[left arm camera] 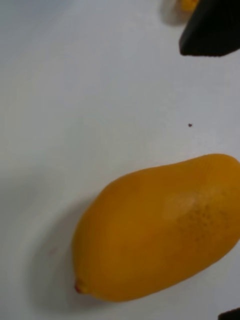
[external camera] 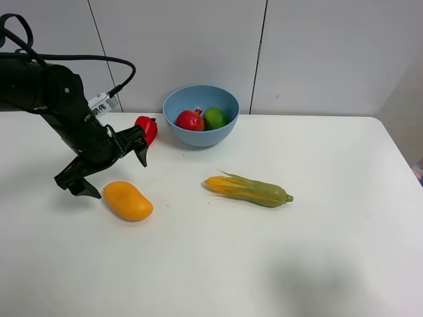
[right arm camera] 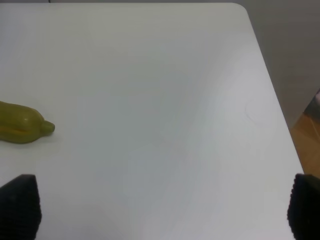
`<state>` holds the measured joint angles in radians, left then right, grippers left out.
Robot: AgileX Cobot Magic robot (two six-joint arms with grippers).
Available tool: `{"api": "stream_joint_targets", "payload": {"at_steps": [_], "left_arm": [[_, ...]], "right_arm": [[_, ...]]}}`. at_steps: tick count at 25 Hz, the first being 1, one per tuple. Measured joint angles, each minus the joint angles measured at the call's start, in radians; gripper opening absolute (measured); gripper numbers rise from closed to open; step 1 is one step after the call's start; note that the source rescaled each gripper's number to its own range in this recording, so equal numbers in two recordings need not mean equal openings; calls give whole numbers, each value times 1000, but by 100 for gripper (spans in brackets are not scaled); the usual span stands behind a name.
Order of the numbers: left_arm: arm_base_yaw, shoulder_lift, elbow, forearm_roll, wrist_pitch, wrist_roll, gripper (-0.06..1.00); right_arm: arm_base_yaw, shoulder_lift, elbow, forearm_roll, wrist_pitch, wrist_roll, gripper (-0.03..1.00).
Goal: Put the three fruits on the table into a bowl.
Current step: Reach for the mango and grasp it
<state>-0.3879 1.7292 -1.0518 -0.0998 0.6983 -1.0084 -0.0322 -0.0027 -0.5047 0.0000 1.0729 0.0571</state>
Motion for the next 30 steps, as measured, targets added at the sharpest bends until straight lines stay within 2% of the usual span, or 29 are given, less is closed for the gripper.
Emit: {"api": "stream_joint_targets", "payload": {"at_steps": [16,24,30], "left_arm": [[0,73,1,-17,2,-29,100],[0,115,96,-47,-66,-31,100],[0,156,113,-56,-173,-32,100]], "right_arm": [[0,0,0,0,0,1,100],[0,0,0,-6,0,2,100],[0,0,0,0,0,3,100]]}}
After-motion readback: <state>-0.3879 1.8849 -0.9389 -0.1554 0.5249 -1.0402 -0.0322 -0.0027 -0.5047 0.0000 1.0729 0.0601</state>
